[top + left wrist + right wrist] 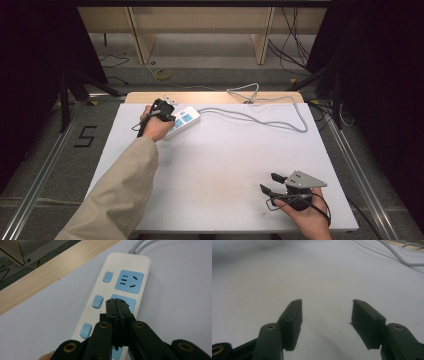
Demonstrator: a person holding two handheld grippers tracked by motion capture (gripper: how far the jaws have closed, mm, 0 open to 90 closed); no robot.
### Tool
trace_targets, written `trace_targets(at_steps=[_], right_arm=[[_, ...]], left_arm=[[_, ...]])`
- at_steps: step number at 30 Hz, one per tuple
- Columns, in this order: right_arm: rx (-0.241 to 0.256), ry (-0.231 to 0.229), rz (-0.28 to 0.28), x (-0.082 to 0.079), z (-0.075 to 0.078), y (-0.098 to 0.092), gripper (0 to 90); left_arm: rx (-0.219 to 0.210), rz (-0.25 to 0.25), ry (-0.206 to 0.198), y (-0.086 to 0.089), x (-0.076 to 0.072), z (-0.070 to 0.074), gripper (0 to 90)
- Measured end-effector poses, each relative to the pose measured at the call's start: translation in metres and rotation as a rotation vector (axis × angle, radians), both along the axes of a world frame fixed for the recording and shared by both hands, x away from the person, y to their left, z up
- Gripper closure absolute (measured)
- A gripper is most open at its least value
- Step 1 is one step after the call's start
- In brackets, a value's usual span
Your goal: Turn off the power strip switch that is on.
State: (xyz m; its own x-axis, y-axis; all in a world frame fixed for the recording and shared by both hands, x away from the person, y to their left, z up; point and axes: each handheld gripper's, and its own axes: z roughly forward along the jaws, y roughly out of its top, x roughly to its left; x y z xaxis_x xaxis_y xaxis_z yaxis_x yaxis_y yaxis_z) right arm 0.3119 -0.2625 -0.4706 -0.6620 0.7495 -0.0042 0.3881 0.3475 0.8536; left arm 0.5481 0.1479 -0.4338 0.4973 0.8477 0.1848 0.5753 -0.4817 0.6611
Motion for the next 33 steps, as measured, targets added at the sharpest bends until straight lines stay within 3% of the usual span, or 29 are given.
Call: trace_targets(at_steps=[33], right_arm=[[0.006, 0.004, 0.003, 0.001, -0.001, -0.002, 42.8]], left_arm=[[0.024, -0.017, -0.008, -0.016, 0.028, -0.006, 89.7]])
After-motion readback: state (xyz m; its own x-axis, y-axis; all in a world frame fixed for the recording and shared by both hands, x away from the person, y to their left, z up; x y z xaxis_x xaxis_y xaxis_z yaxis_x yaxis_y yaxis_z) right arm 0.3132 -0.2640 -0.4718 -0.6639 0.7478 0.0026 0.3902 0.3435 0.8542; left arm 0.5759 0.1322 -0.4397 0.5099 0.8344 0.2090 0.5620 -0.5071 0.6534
